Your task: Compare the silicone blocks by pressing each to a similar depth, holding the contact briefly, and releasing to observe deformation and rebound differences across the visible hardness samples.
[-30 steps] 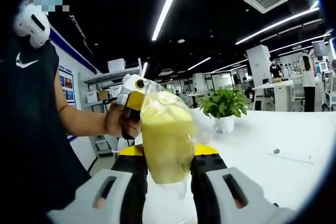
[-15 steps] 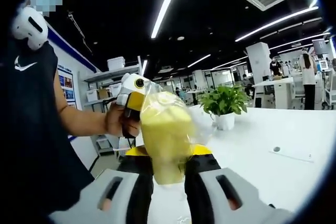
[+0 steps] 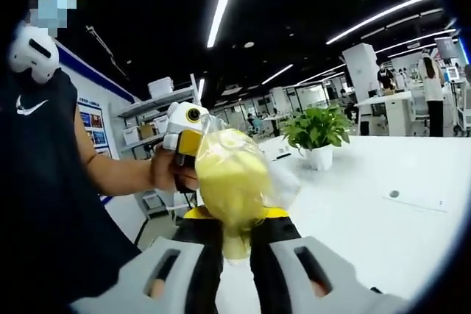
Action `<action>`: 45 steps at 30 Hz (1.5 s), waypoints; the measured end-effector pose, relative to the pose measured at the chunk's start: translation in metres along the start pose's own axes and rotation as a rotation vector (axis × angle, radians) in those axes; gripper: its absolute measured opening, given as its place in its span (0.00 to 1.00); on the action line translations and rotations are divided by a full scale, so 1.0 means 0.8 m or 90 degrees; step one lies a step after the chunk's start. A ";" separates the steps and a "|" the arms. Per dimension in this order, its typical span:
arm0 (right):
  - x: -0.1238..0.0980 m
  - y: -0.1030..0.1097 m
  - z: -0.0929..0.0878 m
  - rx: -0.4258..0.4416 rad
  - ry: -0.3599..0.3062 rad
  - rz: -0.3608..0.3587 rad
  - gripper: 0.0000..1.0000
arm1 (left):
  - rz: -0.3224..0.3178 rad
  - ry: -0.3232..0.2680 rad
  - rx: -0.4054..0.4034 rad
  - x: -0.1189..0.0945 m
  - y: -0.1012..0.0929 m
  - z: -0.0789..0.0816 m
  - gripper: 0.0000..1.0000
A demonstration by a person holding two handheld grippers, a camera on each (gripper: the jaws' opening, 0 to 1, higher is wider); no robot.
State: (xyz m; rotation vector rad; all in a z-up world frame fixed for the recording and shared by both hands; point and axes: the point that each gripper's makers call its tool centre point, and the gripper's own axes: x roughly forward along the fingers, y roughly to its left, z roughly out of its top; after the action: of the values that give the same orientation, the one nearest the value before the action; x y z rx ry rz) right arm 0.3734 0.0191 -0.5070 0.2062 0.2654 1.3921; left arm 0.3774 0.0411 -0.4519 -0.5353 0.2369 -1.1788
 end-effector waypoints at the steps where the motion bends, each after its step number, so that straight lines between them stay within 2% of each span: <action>1: 0.000 0.000 0.000 0.002 0.001 0.000 0.08 | 0.002 0.000 0.011 0.000 0.000 0.000 0.00; 5: 0.001 -0.002 -0.003 0.011 0.009 0.001 0.06 | 0.007 0.004 0.019 0.000 0.002 -0.002 0.00; 7: 0.002 -0.001 -0.006 0.017 0.019 0.002 0.06 | 0.006 0.013 0.048 -0.001 0.004 -0.004 0.00; 9: 0.002 0.001 -0.008 0.025 0.029 0.006 0.05 | -0.004 0.021 0.104 -0.003 0.003 -0.007 0.00; 14: 0.002 0.002 -0.009 0.014 0.037 0.005 0.04 | -0.011 0.024 0.102 -0.004 0.001 -0.008 0.00; 15: 0.002 0.003 -0.009 0.015 0.041 0.006 0.04 | -0.028 0.027 0.128 -0.007 -0.002 -0.009 0.00; 17: 0.003 0.005 -0.009 0.014 0.045 0.003 0.03 | -0.020 0.025 0.153 -0.007 0.001 -0.009 0.00; 19: 0.003 0.002 -0.010 0.007 0.049 0.000 0.03 | -0.019 0.032 0.133 -0.006 0.003 -0.009 0.00; 23: 0.004 0.003 -0.013 0.003 0.058 -0.004 0.02 | -0.016 0.045 0.158 -0.008 0.004 -0.013 0.00; 35: 0.003 0.003 -0.016 0.011 0.067 -0.011 0.01 | -0.014 0.054 0.165 -0.007 0.005 -0.017 0.00; 39: 0.002 0.003 -0.016 0.014 0.071 -0.010 0.01 | -0.013 0.051 0.156 -0.006 0.006 -0.016 0.00; 42: 0.004 0.004 -0.017 0.007 0.079 -0.012 0.00 | -0.009 0.060 0.128 -0.007 0.009 -0.018 0.00; 45: 0.004 0.005 -0.018 0.007 0.079 -0.012 0.00 | -0.006 0.059 0.136 -0.008 0.008 -0.018 0.00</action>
State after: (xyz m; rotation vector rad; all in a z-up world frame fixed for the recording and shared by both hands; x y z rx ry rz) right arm 0.3661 0.0228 -0.5194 0.1266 0.3772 1.3875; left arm 0.3737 0.0446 -0.4682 -0.2951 0.1852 -1.2232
